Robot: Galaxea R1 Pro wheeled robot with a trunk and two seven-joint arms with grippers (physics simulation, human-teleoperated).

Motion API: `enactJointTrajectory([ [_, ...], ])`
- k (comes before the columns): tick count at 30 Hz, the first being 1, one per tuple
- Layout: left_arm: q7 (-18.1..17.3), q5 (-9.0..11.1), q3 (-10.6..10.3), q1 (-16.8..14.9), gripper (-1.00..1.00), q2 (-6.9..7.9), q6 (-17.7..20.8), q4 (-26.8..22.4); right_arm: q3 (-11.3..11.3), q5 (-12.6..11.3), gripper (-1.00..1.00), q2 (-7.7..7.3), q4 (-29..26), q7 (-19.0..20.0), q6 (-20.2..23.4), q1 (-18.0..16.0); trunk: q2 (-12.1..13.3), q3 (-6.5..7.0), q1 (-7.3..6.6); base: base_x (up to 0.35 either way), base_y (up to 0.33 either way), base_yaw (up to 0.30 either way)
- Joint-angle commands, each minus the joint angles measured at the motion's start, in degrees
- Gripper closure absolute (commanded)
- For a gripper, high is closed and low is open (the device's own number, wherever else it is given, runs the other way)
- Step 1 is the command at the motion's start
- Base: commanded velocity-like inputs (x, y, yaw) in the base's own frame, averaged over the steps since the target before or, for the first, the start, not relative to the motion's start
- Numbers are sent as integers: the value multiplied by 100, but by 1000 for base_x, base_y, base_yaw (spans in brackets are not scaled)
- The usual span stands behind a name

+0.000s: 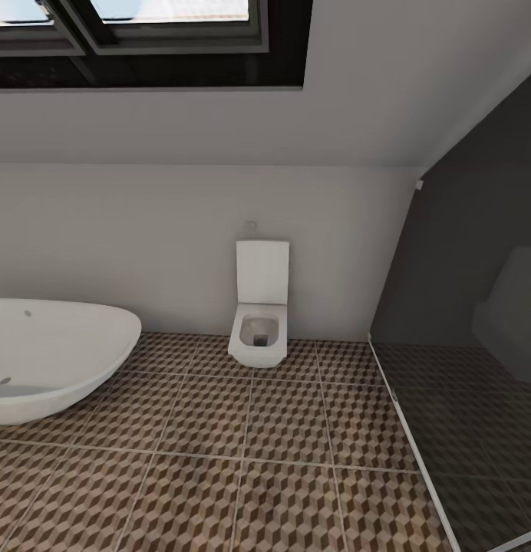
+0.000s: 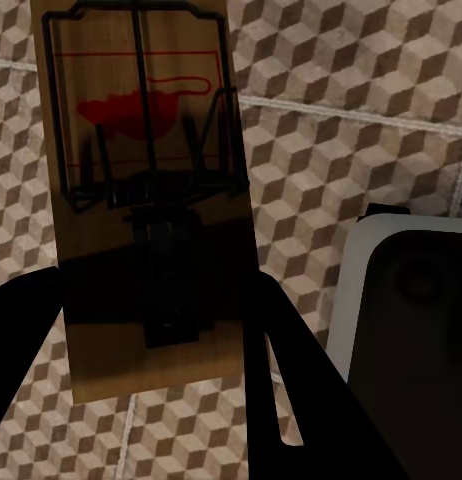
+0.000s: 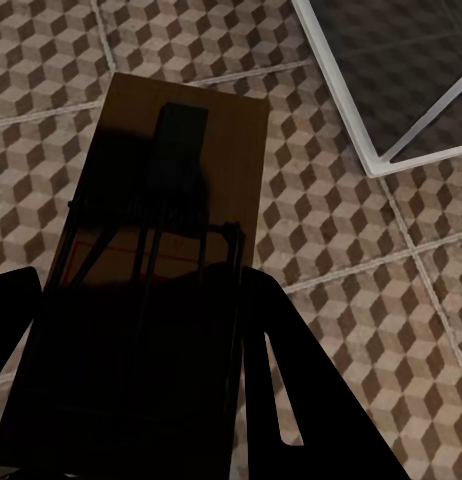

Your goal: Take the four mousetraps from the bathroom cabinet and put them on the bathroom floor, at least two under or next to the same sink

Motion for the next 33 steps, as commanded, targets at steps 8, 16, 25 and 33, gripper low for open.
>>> enactJointTrajectory([
  [8, 34, -10, -40, -7, 100, -3, -18, 14, 51, -13, 100, -1, -1, -49, -9, -3, -11, -11, 3, 0, 0, 0],
  [16, 34, -10, -40, -7, 100, -3, -20, 14, 52, -14, 100, -1, -1, -49, -9, -3, -11, -11, 3, 0, 0, 0],
  [25, 34, -11, -40, -7, 100, -3, -20, 14, 51, -13, 100, -1, -1, -49, -9, -3, -11, -11, 3, 0, 0, 0],
  [33, 34, -11, -40, -7, 100, -3, -19, 14, 51, -13, 100, -1, -1, -49, -9, -3, -11, -11, 3, 0, 0, 0],
])
